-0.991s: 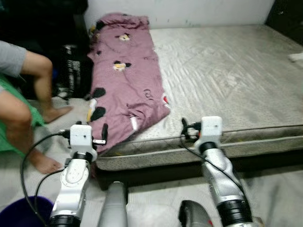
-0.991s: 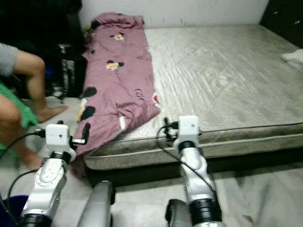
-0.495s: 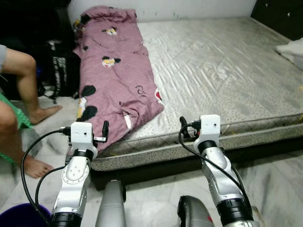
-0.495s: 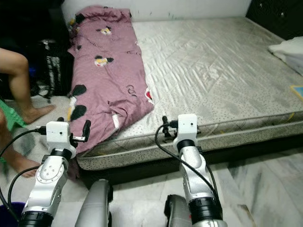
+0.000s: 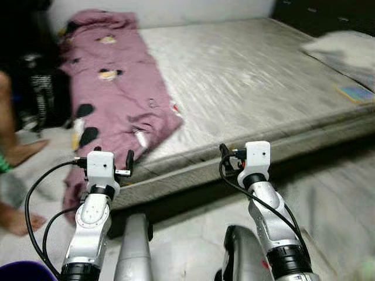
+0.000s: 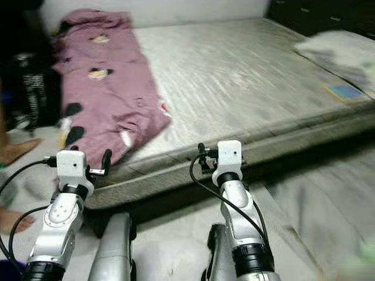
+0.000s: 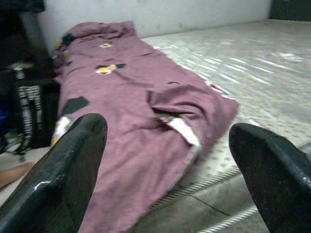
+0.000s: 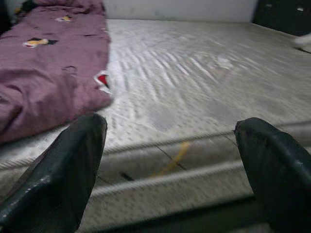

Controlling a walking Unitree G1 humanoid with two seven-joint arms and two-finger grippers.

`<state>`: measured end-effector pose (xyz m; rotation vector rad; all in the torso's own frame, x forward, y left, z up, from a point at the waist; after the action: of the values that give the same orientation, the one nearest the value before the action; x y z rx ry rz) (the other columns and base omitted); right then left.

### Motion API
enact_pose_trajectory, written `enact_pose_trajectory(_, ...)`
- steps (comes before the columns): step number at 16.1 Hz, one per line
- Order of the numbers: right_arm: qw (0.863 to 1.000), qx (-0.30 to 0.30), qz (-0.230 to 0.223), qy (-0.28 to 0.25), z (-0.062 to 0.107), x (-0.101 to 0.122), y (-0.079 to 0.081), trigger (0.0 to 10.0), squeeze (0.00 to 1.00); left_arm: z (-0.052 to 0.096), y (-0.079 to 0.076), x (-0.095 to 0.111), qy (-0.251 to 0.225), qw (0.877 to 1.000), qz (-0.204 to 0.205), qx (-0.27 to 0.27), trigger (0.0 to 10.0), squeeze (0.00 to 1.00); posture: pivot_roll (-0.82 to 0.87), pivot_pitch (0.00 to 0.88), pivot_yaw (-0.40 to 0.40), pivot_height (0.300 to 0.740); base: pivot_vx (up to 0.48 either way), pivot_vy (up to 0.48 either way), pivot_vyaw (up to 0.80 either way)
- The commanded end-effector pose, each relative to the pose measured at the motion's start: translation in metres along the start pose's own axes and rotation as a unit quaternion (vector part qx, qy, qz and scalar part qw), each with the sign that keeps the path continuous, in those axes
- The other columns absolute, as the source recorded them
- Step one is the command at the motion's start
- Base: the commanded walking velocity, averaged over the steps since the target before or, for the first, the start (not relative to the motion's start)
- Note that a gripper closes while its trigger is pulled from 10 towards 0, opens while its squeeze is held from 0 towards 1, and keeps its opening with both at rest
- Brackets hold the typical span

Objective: Clean up the room

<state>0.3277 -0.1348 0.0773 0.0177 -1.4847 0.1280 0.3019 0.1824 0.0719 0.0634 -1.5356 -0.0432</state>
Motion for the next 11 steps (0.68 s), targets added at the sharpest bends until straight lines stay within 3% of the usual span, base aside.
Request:
enact_pose_trajectory(1,1.0,0.002,-0.003,-0.003,-0.0016,0.0016,-0.0003,10.0,0.0,-0.0028,0.002,0.0036,-0.005,1.0,-0.004,0.005,10.0,0.0,0.07,0.0,0.004,0.544,0.0,0.0,0.0)
enact_pose_trajectory(7,1.0,0.015,0.008,-0.005,-0.002,0.0027,0.0043,10.0,0.0,-0.0034,0.0018,0.0038,-0.005,1.0,-0.004,0.003,10.0,0.0,0.07,0.0,0.004,0.544,0.0,0.0,0.33)
enact_pose_trajectory(11,1.0,0.023,0.011,-0.008,-0.0019,0.0035,0.0067,10.0,0.0,-0.0035,0.0011,0.0036,-0.004,1.0,-0.004,0.001,10.0,0.0,0.07,0.0,0.004,0.544,0.0,0.0,0.0)
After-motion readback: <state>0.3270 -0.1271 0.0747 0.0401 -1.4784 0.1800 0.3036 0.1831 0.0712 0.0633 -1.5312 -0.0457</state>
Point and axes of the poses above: a point about 5 cm out from each wrist's last joint towards the gripper, its own z axis pointing back from the gripper into the wrist, its own x axis along the axis of the wrist's last joint, y = z × x, the point moved 3 cm from there along -z, pointing out of the wrist towards the gripper, and after that the axes turned 2 degrees about z, right-handed, at the moved point
